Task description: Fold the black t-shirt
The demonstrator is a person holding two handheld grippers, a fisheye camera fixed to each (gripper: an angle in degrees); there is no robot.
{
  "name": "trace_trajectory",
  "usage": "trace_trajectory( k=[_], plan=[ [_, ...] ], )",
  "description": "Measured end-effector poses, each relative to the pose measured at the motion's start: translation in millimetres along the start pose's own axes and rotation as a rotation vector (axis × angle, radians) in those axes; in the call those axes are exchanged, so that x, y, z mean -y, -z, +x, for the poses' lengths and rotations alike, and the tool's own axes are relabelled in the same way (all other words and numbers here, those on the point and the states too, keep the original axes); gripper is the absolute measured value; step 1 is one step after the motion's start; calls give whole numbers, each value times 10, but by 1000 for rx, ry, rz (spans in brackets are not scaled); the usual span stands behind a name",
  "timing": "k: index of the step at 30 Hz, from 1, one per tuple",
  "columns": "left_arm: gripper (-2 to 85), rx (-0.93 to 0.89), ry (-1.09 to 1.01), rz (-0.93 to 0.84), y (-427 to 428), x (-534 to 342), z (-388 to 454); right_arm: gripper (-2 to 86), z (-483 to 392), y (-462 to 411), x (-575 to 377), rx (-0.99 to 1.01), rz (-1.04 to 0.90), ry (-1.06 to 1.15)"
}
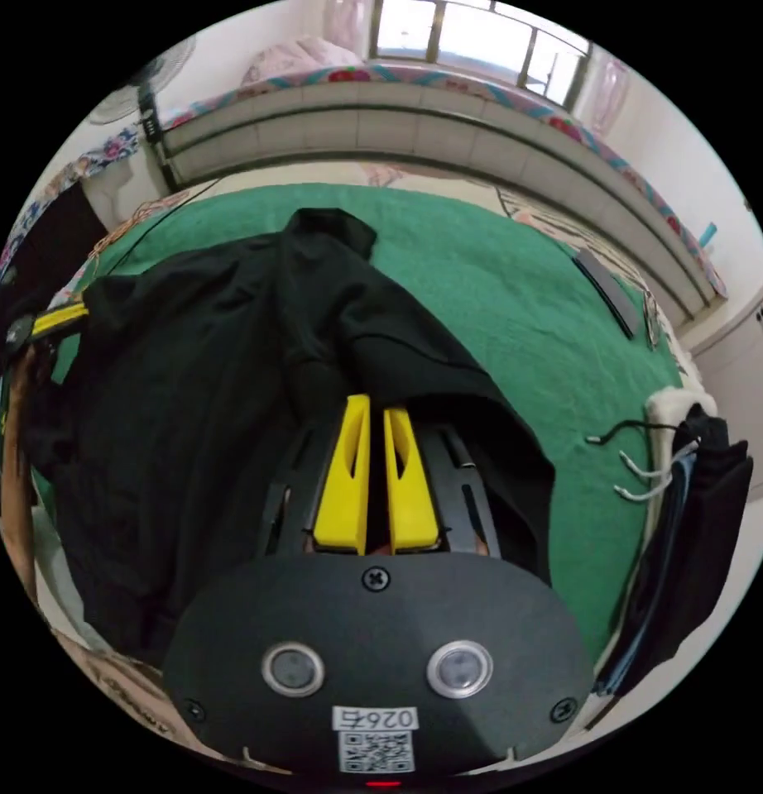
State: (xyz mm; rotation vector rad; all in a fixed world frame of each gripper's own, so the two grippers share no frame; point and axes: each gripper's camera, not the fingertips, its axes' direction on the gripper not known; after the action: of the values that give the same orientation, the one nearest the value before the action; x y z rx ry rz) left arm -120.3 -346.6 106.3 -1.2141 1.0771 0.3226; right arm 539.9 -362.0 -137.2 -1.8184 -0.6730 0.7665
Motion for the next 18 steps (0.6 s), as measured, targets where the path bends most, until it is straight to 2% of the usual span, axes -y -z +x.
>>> trace_trajectory(
  k=[1,4,6,9,10,11,12,14,15,18],
  plan=[
    [19,-88,85,57,138,-49,-209,-2,49,77,16,2,-24,9],
    [28,-142,267,128,372,-247,-677,-12,298,342,-85,-90,30,-97],
    [47,-181,301,72,336,-321,-869,-14,509,459,-170,34,54,-201],
    [59,-151,366,4,297,-455,-1037,-11,706,597,-349,-223,58,-379],
    [53,-126,365,48,384,-501,-1003,-9,719,653,-418,-257,82,-414],
    [49,-126,345,82,441,-513,-954,-7,670,725,-472,-165,134,-397],
    [45,-141,286,157,568,-514,-810,-5,624,761,-490,-89,167,-378],
    [49,-171,141,254,732,-450,-481,6,288,862,-480,210,295,-241],
    [60,-192,0,280,790,-365,-183,12,171,869,-450,268,309,-197],
    [141,-275,-367,212,685,-136,660,45,-517,795,-244,431,295,29]
  ],
)
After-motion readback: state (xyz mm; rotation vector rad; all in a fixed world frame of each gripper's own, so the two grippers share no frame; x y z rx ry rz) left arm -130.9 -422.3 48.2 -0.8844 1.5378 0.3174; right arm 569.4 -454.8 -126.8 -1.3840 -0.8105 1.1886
